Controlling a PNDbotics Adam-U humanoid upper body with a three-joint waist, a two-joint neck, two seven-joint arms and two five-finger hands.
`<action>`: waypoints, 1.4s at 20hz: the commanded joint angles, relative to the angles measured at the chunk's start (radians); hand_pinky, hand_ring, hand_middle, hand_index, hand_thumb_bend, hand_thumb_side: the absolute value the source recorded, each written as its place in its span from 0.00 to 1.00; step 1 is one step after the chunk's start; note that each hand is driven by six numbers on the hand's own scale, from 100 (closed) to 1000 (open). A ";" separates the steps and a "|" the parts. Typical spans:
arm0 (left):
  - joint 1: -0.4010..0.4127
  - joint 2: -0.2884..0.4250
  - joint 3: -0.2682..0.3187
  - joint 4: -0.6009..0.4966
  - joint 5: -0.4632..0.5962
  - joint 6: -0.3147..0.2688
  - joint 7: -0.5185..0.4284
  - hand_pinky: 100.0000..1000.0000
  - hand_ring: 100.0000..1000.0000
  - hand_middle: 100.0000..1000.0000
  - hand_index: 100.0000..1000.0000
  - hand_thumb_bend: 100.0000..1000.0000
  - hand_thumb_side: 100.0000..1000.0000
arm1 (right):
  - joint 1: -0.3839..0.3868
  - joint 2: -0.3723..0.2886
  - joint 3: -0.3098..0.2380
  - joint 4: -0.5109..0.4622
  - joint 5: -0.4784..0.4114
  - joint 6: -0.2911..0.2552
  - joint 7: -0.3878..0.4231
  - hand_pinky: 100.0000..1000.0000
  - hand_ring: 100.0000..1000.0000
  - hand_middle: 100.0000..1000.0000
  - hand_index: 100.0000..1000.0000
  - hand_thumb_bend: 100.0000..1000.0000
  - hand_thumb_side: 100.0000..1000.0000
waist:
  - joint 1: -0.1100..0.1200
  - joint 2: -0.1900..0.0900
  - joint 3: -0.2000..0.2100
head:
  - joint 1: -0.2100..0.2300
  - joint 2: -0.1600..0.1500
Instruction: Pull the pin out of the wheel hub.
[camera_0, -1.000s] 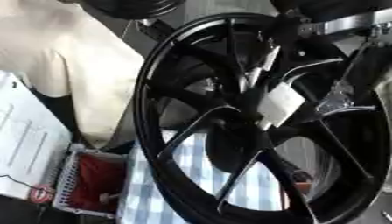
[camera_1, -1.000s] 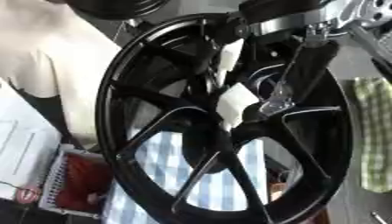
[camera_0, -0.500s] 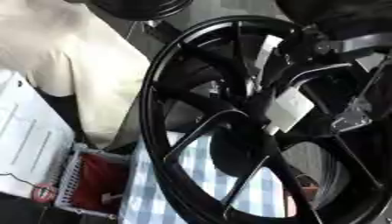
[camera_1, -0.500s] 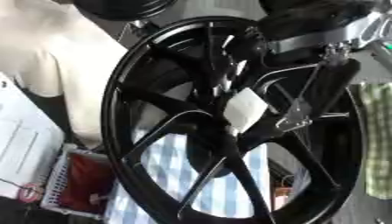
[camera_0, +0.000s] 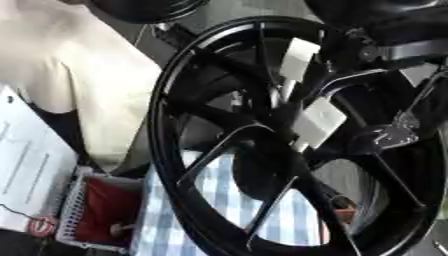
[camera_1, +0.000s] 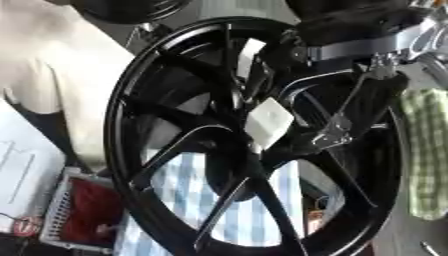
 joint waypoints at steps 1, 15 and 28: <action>-0.008 0.011 0.007 -0.013 -0.002 -0.001 -0.004 0.75 0.65 0.59 0.74 0.25 0.72 | -0.007 -0.032 0.001 -0.015 0.029 0.014 -0.022 0.79 0.70 0.70 0.79 0.38 0.12 | 0.008 -0.014 -0.001 | -0.007 -0.001; -0.007 0.005 0.008 -0.013 -0.005 -0.001 -0.004 0.75 0.65 0.59 0.74 0.24 0.73 | -0.003 -0.020 0.031 0.031 0.060 -0.002 -0.005 0.79 0.70 0.69 0.78 0.36 0.09 | 0.006 -0.001 0.006 | -0.003 0.000; -0.009 -0.001 0.005 -0.014 -0.005 0.002 -0.009 0.75 0.66 0.59 0.74 0.24 0.74 | -0.011 -0.002 0.048 0.074 0.078 -0.027 -0.010 0.79 0.68 0.66 0.74 0.29 0.05 | 0.007 0.008 0.008 | -0.001 -0.004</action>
